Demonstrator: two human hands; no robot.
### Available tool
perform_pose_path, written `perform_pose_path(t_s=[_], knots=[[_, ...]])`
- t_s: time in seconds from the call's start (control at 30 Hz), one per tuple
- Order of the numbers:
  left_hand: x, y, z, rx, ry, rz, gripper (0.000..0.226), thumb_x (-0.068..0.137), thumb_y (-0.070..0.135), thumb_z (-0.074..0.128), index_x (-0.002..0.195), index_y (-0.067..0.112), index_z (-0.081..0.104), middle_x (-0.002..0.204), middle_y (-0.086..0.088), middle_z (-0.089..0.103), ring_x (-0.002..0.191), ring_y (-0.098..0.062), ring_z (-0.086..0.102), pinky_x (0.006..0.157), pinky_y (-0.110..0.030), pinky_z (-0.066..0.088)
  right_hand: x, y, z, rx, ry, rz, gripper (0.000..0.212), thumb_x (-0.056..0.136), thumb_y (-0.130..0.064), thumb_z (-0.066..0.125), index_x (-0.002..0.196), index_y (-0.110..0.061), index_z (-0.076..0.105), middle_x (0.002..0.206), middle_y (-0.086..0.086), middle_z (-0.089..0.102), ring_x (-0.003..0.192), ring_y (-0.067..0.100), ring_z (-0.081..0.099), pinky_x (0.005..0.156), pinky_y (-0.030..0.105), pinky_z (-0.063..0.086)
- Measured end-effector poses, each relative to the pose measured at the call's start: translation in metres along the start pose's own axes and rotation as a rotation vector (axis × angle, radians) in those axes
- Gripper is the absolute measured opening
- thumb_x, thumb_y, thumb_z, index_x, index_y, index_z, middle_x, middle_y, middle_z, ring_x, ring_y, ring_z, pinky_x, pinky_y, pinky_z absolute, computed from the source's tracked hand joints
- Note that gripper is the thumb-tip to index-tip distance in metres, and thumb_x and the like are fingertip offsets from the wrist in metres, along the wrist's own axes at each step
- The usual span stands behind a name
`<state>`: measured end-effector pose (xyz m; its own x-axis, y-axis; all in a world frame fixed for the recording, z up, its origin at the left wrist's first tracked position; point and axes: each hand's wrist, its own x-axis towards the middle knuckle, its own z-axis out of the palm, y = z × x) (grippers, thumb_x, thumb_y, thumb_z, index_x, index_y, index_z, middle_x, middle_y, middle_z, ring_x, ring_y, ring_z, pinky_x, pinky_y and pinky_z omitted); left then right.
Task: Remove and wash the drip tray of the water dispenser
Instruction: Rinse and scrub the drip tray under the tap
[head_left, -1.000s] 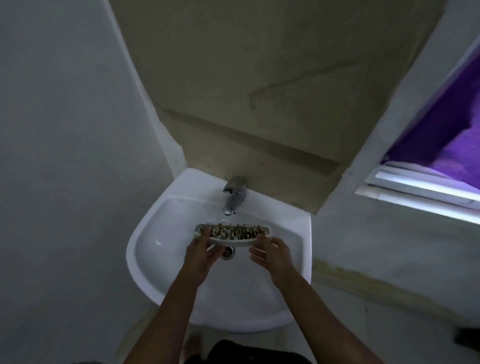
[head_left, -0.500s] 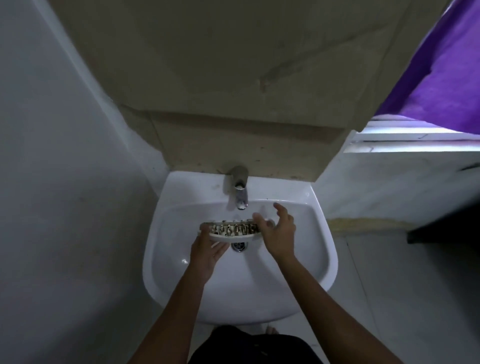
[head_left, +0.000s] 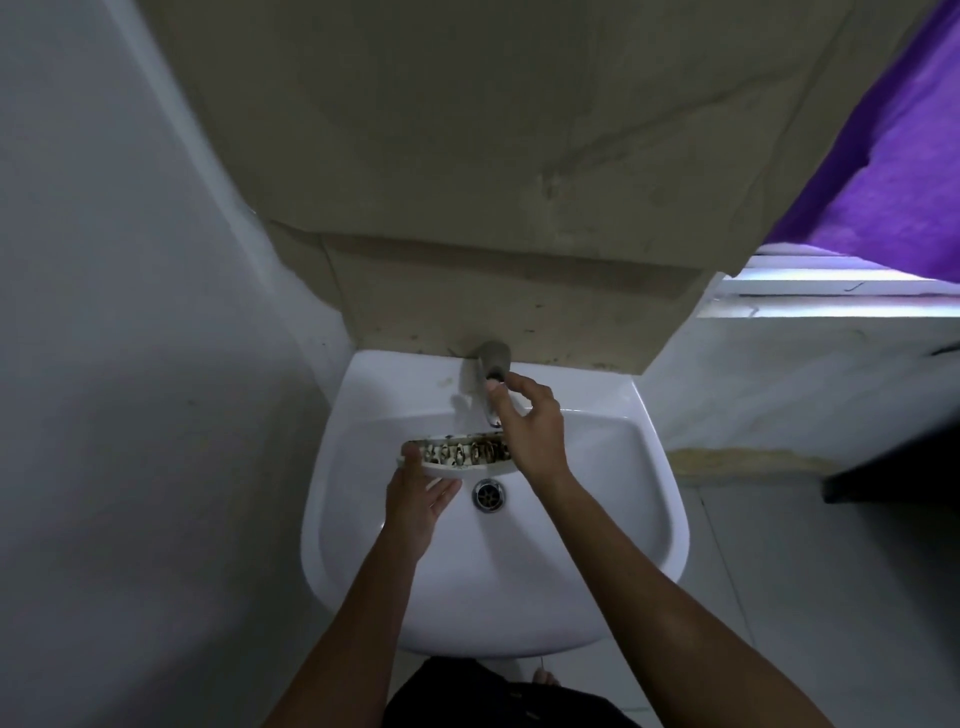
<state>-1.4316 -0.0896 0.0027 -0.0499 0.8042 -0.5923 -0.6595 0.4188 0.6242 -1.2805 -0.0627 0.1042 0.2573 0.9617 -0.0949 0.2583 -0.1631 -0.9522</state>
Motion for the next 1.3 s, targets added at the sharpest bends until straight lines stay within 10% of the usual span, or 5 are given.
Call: perform_pose_path(t_s=[0.37,0.8,1.17,1.3], knots=[[-0.003,-0.002,0.004,-0.017,0.025,0.018,0.045,0.092,0.045,0.058,0.127,0.016,0.057,0.121,-0.010,0.066,0.102,-0.021,0.070,0.073,-0.031,0.060,0.019,-0.006,0.006,0.085,0.078,0.025,0.029,0.091,-0.035,0.068,0.107,-0.011,0.067,0.105,0.001,0.069,0.099,0.012,0.060,0.079,0.014,0.044],[-0.001,-0.004,-0.002,0.007,0.033,0.026,0.045,0.093,0.043,0.058,0.130,0.017,0.055,0.125,-0.009,0.064,0.107,-0.021,0.066,0.077,-0.032,0.059,0.041,-0.015,0.004,0.141,0.086,0.053,0.028,0.086,-0.043,0.071,0.098,-0.017,0.068,0.098,0.002,0.071,0.095,0.017,0.066,0.086,0.031,0.055],[-0.007,-0.009,0.004,-0.015,0.077,0.020,0.044,0.093,0.048,0.055,0.125,0.018,0.054,0.116,-0.006,0.064,0.101,-0.019,0.066,0.073,-0.031,0.059,0.040,-0.007,-0.013,0.052,0.005,-0.011,0.030,0.087,-0.049,0.068,0.099,-0.022,0.069,0.095,-0.007,0.070,0.093,0.012,0.064,0.077,0.019,0.048],[-0.005,-0.007,0.008,-0.031,0.074,0.025,0.045,0.094,0.048,0.052,0.126,0.017,0.054,0.117,-0.006,0.064,0.101,-0.020,0.066,0.076,-0.032,0.057,0.024,0.036,-0.033,-0.247,0.127,0.089,0.040,0.091,-0.053,0.060,0.114,-0.021,0.068,0.112,0.005,0.069,0.107,0.024,0.062,0.094,0.038,0.051]])
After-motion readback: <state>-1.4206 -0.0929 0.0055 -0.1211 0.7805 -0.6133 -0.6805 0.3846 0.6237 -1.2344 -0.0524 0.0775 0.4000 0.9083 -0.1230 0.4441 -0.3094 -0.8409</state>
